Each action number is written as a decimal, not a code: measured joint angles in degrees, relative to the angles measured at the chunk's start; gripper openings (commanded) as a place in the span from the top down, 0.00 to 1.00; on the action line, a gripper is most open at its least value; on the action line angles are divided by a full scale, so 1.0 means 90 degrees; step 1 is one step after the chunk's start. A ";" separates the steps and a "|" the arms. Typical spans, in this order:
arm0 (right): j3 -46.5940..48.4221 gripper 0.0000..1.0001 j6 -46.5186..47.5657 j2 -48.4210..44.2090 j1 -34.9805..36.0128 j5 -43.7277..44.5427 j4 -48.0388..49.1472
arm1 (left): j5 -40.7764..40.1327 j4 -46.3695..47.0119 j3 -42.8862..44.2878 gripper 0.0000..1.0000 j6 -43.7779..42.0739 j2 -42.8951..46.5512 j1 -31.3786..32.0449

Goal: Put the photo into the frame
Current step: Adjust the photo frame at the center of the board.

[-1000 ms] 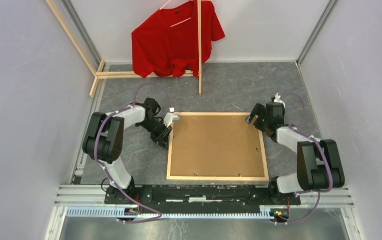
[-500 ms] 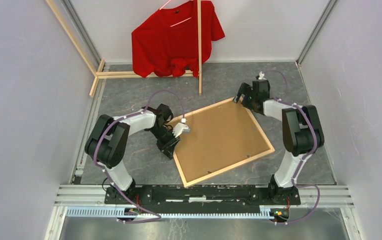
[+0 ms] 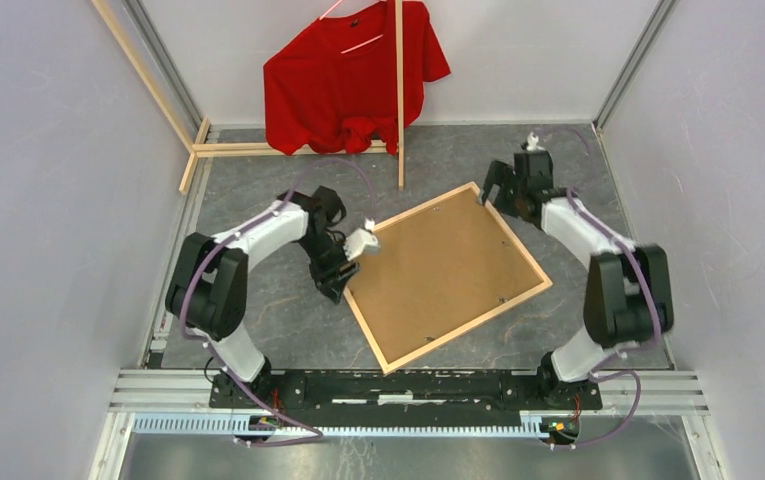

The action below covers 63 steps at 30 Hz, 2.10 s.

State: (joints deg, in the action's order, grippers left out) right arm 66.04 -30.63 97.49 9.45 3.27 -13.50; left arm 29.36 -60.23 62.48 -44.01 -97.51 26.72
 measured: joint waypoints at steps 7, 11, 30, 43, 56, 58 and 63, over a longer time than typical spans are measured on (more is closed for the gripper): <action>-0.2348 0.02 -0.0063 -0.2781 -0.0109 -0.0340 -0.0614 | -0.0634 0.0590 0.2419 0.48 0.0248 -0.0814 -0.1401; -0.3096 0.02 -0.0063 -0.3993 -0.0100 -0.0690 -0.1202 | -0.1013 0.1418 0.3150 0.50 0.0690 -0.1763 -0.1753; -0.4799 0.02 -0.0129 -0.5166 -0.0097 -0.1848 -0.1940 | -0.0882 0.2402 0.1770 0.53 0.1180 -0.1773 -0.1088; -0.3844 0.04 0.0160 -0.4114 -0.0318 -0.0709 -0.1681 | -0.0457 0.2062 0.0080 0.52 0.1010 -0.0508 -0.0580; -0.4034 0.19 -0.0833 -0.4330 0.1326 -0.1324 0.0483 | 0.0464 0.1127 0.0112 0.49 0.0852 -0.0364 -0.1015; -0.4053 0.20 -0.1044 -0.3922 0.1775 -0.1365 0.0879 | 0.0695 0.1061 0.0306 0.49 0.0852 -0.0508 -0.1015; -0.3929 0.23 -0.1518 -0.2766 0.2718 -0.1362 0.1904 | 0.1183 0.1020 0.0610 0.53 0.0852 -0.0918 -0.1015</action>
State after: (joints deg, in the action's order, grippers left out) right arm 30.68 -44.29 72.60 33.91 -8.99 3.64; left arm 40.01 -51.05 67.96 -36.34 -105.78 17.58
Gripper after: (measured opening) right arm 0.785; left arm 0.498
